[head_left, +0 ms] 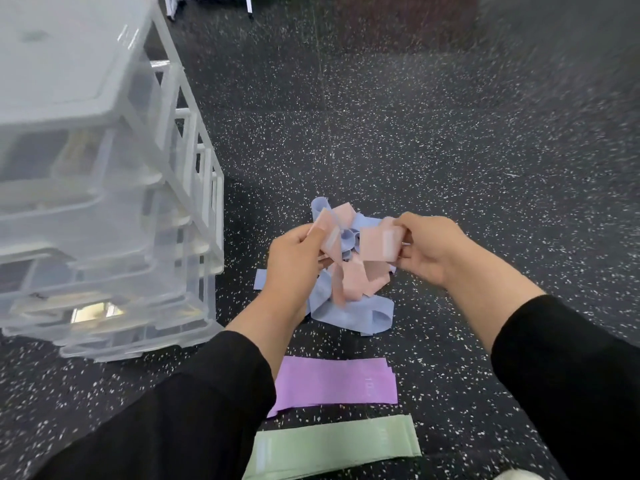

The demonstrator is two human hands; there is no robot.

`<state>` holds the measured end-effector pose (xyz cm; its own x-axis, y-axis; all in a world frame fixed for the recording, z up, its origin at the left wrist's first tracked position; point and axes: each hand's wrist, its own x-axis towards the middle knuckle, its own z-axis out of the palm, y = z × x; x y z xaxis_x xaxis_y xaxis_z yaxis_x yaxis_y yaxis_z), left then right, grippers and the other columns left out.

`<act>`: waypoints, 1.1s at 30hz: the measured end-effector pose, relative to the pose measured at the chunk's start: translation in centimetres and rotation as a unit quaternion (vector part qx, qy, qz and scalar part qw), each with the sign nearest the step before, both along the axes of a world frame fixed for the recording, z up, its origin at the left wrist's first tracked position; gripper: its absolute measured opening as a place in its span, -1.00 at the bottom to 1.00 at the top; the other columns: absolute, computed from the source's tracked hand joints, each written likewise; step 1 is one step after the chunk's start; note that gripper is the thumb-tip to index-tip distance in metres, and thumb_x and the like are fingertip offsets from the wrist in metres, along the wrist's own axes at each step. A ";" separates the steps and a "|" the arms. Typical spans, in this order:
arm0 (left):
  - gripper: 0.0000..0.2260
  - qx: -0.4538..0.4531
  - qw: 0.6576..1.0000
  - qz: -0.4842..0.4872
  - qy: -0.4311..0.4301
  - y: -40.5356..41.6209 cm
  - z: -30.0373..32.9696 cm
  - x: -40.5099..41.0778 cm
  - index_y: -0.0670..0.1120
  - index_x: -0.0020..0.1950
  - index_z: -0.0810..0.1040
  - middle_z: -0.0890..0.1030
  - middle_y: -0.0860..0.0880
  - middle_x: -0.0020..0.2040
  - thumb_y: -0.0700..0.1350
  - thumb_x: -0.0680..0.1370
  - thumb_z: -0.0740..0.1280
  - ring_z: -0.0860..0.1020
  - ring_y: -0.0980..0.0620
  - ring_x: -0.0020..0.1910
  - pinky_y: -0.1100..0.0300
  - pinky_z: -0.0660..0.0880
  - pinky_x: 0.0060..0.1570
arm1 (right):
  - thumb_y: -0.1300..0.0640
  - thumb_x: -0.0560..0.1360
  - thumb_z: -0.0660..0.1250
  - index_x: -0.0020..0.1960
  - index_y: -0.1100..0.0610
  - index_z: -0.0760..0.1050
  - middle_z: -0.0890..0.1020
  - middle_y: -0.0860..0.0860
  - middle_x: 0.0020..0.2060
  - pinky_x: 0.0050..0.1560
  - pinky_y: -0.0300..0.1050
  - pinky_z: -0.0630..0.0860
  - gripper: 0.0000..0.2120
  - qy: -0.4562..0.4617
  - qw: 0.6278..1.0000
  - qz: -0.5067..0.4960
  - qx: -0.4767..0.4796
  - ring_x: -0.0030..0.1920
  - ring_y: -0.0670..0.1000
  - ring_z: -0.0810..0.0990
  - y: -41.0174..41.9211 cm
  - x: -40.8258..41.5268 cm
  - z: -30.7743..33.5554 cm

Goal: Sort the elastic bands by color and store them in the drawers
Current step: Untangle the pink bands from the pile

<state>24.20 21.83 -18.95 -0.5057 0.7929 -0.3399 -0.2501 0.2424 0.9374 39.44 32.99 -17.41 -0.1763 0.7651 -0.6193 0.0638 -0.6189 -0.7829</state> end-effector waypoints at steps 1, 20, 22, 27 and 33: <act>-0.75 0.005 1.000 -0.001 -0.010 -0.2 0.5 0.2 -0.30 -0.05 0.66 0.72 -0.18 -0.11 -0.17 0.64 0.26 0.67 0.01 -0.16 0.03 0.67 0.04 | 0.31 0.58 0.27 -0.09 0.22 0.50 0.51 0.17 -0.18 -0.27 0.06 0.66 -0.92 0.020 1.000 -0.010 -0.002 -0.21 0.18 0.61 -0.5 -0.4 0.9; -0.73 0.077 0.984 0.040 -0.157 -7.0 7.9 1.2 -0.40 0.07 0.60 0.69 -0.32 0.01 -0.22 0.64 0.20 0.66 -0.16 0.00 -0.06 0.63 0.14 | 0.16 0.55 0.36 -0.08 0.53 0.51 0.57 0.52 -0.19 0.02 0.18 0.53 -0.64 0.054 0.952 0.210 0.215 -0.17 0.18 0.54 -11.0 -2.5 9.6; -0.72 0.078 0.984 0.043 -0.156 -7.5 7.8 1.3 -0.32 0.06 0.66 0.69 -0.32 0.06 -0.17 0.64 0.22 0.66 -0.13 0.01 -0.09 0.60 0.17 | 0.04 0.62 0.31 -0.25 0.43 0.57 0.62 0.42 -0.20 0.19 0.16 0.57 -0.53 0.054 0.963 0.169 0.201 -0.09 0.22 0.64 -11.2 -2.4 9.6; -0.76 0.076 0.988 0.037 -0.128 -8.4 7.6 1.6 -0.25 0.01 0.66 0.70 -0.22 -0.03 -0.14 0.64 0.25 0.64 -0.01 -0.08 0.15 0.65 -0.04 | 0.01 0.69 0.19 0.10 0.40 0.53 0.69 0.28 -0.07 -0.04 0.10 0.64 -0.58 0.128 0.986 0.086 0.070 -0.13 0.19 0.68 -11.2 -2.3 10.5; -0.76 0.068 0.992 0.050 -0.094 -8.3 7.5 0.5 -0.16 0.01 0.71 0.71 -0.11 -0.07 -0.17 0.64 0.24 0.63 0.03 -0.10 0.21 0.61 -0.06 | 0.25 0.63 0.27 0.23 0.42 0.48 0.61 0.31 0.10 0.14 0.17 0.62 -0.74 0.175 0.978 0.110 0.028 0.04 0.24 0.64 -11.0 -2.9 10.3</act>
